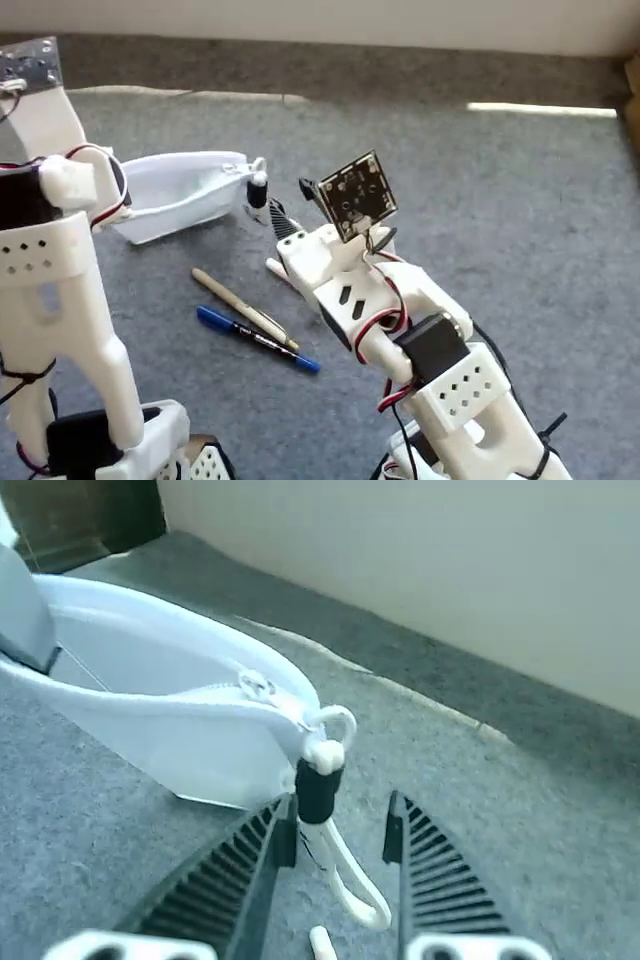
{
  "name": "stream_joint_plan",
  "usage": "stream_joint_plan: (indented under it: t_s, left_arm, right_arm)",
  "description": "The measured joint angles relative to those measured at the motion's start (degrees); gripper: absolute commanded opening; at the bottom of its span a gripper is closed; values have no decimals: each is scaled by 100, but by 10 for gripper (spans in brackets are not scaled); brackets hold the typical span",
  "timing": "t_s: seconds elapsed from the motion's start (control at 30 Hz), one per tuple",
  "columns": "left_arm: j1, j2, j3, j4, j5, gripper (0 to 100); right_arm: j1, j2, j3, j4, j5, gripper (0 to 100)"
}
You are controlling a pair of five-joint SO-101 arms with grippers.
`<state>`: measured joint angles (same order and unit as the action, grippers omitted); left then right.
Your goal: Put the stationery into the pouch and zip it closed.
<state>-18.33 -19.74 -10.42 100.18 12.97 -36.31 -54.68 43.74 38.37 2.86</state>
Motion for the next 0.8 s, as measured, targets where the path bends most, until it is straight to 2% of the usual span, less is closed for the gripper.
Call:
stream_joint_plan:
  t_s: [0.23, 0.5, 0.67, 0.8]
  left_arm:
    - [-229, -308, 440, 0, 0, 7]
    - [-229, -765, 1046, -220, 0, 7]
    - [-264, -923, 1222, -334, 0, 7]
    - [-264, -941, 1231, -343, 0, 7]
  right_arm:
    - [44, 97, -9, 651, 0, 141]
    - [220, 1222, -686, 1486, -53, 141]
    - [712, 2119, -1908, 2620, -712, 141]
    - [800, 2927, -2804, 3516, -1389, 142]
